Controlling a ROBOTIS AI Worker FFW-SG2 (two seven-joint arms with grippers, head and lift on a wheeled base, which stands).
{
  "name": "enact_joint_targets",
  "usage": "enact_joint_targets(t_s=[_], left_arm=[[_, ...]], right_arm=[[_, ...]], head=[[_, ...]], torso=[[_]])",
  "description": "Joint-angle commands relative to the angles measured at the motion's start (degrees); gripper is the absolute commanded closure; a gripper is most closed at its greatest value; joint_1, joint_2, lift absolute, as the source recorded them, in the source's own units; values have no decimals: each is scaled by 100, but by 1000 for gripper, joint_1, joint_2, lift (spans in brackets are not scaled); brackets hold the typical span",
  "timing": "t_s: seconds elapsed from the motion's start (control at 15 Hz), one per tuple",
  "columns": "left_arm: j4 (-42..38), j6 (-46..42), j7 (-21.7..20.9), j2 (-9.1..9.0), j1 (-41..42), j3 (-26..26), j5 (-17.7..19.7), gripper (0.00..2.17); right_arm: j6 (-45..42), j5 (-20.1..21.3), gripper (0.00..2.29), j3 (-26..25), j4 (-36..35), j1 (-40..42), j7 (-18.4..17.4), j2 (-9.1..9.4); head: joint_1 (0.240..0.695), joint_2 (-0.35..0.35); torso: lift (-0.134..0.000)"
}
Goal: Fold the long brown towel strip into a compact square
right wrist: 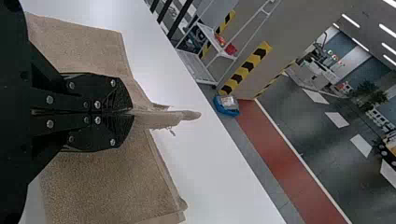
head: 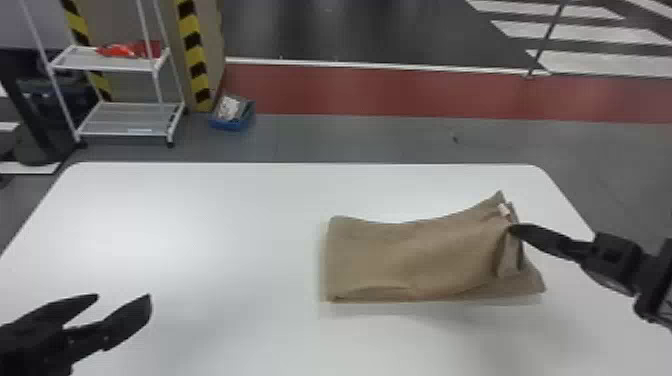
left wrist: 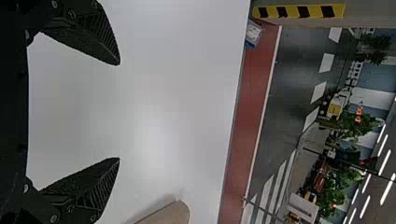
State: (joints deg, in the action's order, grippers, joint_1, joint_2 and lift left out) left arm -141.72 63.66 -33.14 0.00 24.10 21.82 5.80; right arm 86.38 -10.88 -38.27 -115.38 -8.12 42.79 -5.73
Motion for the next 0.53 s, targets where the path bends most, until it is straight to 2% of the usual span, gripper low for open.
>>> enact_joint_targets(t_s=[0.0,0.13,0.27,0.47], left_arm=[[-5,-7,-8,-15,24,-20,0,174],[-5,11,1,-15,33,-29,0,171],[-5,-7,1,-15,51,-29,0,171],[-31,-7,-8,-15,121,-46,0,171]], right_arm=[[-116,121,1440,-22,86,-50,2,-130],[25,51,1440,-128,130,-32,10,-200],[-186,24,1436,-57,182,205,10,-147],[-415,156,1436,-31,543,56,2,-218]], head=[[695,-112],[695,-128],[695,-144],[695,-145]], torso=[[-125],[-125],[-125],[-125]])
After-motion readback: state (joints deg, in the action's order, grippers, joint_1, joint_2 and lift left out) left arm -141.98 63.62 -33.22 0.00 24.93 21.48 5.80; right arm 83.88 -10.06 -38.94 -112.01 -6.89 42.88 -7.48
